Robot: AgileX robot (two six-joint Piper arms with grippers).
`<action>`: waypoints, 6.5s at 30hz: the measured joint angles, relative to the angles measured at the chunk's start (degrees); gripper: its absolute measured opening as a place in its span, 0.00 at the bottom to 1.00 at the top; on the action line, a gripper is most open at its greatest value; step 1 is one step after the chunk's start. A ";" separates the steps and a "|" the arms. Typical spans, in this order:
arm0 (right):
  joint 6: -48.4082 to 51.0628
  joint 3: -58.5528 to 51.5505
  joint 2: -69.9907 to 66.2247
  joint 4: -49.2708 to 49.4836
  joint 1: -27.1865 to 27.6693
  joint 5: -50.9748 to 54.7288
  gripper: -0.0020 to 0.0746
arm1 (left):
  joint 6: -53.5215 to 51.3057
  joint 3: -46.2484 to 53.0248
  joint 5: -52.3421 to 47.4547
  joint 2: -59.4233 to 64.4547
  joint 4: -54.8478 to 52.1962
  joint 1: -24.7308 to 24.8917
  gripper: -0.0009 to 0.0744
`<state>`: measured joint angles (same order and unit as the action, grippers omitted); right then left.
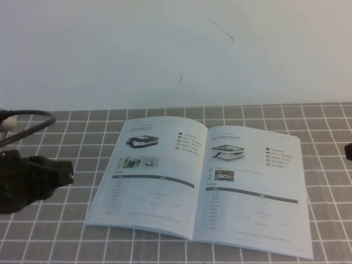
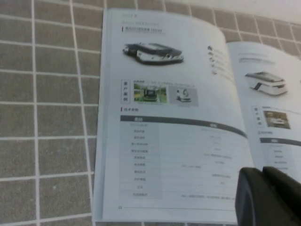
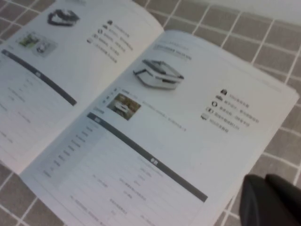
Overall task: Close book
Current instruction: 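Close the open booklet and leave it lying on the table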
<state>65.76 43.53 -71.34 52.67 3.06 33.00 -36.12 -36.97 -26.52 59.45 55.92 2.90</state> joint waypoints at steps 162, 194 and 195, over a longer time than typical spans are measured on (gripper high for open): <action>-35.61 -24.52 42.25 -36.26 -11.85 0.22 0.02 | 25.10 22.24 -4.16 -46.11 -47.56 10.29 0.01; -35.61 -24.54 42.25 -34.79 -11.85 2.61 0.02 | 36.12 37.68 7.28 -60.04 -55.92 -0.33 0.01; -35.61 -24.54 42.25 -34.69 -11.85 2.91 0.02 | 36.12 37.68 7.28 -60.04 -55.92 -0.33 0.01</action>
<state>30.14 18.98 -29.10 17.99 -8.78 35.91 0.00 0.71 -19.24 -0.60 0.00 2.57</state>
